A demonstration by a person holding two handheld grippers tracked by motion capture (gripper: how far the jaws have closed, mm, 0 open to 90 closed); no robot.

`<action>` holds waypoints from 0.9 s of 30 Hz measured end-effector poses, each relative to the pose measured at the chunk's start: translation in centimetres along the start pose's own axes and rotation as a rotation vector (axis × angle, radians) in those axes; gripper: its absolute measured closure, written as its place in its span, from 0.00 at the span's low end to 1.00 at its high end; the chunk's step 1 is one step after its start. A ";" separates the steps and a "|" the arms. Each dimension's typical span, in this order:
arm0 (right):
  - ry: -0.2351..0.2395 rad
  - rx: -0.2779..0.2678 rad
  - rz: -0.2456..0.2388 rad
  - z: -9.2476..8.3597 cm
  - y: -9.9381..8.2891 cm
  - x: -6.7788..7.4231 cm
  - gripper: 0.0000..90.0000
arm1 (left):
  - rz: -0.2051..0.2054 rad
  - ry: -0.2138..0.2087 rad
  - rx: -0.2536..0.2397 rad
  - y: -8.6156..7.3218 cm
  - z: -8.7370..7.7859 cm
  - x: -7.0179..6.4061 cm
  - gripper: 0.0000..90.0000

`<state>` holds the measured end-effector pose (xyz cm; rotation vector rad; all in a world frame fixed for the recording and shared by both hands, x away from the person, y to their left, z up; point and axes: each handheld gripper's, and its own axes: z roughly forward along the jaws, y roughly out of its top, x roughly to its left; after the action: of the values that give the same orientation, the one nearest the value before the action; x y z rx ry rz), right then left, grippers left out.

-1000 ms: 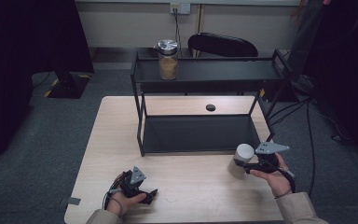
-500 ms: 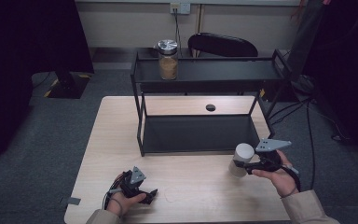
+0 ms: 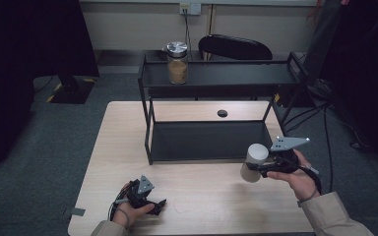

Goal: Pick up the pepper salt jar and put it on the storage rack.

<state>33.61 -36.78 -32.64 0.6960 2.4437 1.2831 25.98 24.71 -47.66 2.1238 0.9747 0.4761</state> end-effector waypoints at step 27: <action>0.057 -0.020 -0.019 -2.1 9.8 -0.4 0.39 | -0.003 0.000 -0.001 0.0 0.0 0.0 0.00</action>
<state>35.76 -33.68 -23.32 0.6383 2.4725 1.3365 25.95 24.70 -47.69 2.1206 0.9778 0.4753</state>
